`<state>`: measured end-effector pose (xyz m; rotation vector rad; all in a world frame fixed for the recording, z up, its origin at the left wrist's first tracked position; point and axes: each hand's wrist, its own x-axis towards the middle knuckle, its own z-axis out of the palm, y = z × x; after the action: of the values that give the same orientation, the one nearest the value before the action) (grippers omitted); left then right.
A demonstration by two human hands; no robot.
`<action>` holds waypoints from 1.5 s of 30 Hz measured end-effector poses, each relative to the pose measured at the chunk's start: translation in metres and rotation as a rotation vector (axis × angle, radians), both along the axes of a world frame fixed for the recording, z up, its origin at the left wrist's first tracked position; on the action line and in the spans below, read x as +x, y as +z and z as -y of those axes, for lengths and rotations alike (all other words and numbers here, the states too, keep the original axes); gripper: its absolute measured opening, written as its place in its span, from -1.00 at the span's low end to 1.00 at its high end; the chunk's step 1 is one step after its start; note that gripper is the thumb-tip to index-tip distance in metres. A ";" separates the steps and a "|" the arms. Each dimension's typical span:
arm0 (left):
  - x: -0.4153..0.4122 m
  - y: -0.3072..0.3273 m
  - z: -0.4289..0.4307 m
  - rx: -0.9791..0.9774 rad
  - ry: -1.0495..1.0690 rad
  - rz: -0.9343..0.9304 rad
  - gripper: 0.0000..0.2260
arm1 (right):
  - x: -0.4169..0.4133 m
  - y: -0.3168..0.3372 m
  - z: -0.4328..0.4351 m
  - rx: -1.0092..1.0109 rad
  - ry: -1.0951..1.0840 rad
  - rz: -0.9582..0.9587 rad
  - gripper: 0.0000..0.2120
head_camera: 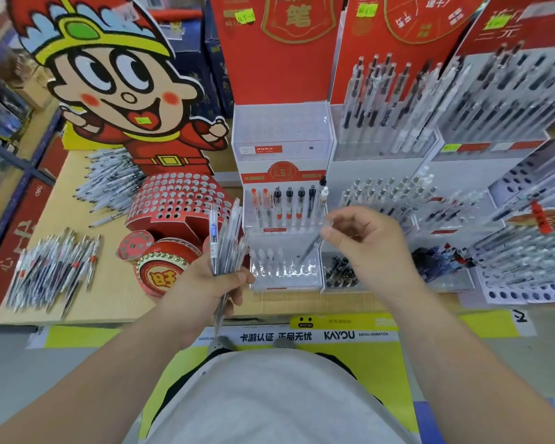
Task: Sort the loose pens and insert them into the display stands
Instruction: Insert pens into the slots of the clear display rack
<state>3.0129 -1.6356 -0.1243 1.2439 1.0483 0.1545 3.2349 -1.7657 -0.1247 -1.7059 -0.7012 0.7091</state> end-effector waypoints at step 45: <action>-0.017 -0.019 -0.016 -0.078 0.051 0.083 -0.84 | -0.024 -0.074 -0.051 -0.527 0.320 0.791 -0.85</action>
<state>2.9960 -1.6191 -0.1433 1.1317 1.0054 0.2005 3.2108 -1.7143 -0.1991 -2.4218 -1.4525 0.4300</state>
